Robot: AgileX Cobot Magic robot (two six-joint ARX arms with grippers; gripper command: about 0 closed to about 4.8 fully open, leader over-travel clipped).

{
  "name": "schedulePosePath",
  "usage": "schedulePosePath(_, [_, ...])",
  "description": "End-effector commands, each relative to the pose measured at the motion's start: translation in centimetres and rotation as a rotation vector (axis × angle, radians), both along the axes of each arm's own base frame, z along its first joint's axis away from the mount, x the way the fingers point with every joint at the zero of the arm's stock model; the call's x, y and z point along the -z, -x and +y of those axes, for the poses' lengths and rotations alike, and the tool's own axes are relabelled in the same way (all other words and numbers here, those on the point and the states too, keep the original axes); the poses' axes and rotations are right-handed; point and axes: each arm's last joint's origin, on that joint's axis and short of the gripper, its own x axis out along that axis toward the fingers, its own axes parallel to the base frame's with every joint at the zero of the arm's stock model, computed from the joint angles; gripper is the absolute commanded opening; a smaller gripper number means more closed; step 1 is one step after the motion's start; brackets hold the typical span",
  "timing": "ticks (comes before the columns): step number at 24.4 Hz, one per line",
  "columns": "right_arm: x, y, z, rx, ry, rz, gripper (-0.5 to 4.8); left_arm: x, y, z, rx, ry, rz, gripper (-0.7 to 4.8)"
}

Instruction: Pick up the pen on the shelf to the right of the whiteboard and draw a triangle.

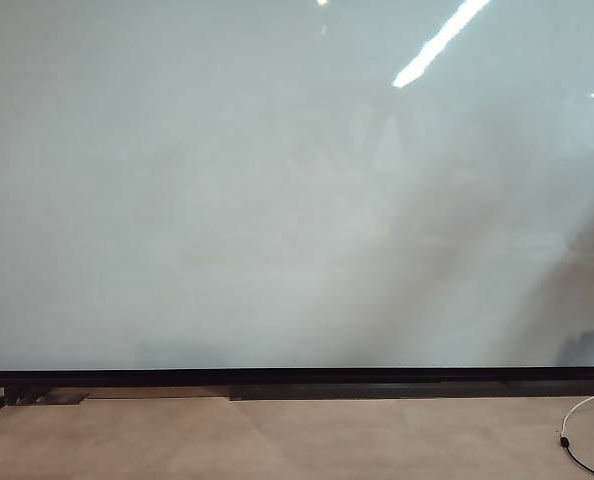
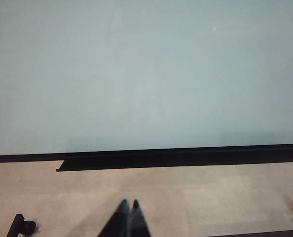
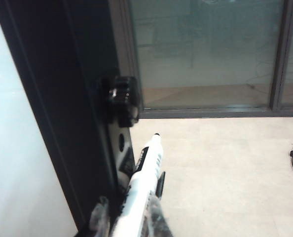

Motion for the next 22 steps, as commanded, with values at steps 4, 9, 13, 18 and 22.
schedulePosePath(4, [-0.3,0.0,0.1,-0.012,0.011,-0.018,0.38,-0.2,0.0,0.0,0.003,0.0,-0.011,-0.05])
schedulePosePath(9, [-0.3,0.0,0.1,-0.029,0.014,-0.021,-0.07,-0.2,0.0,0.0,0.003,0.0,-0.011,-0.05])
schedulePosePath(13, [-0.4,0.1,0.0,-0.025,0.016,-0.026,-0.07,-0.2,0.0,0.0,0.003,0.0,-0.011,-0.05])
schedulePosePath(18, [-1.2,0.4,-0.7,-0.002,0.028,-0.049,-0.07,-0.2,0.0,0.0,0.003,0.0,-0.012,-0.05])
schedulePosePath(22, [-2.4,1.1,-1.6,0.05,0.045,-0.072,-0.07,-0.2,0.0,0.0,0.004,0.0,-0.011,-0.05])
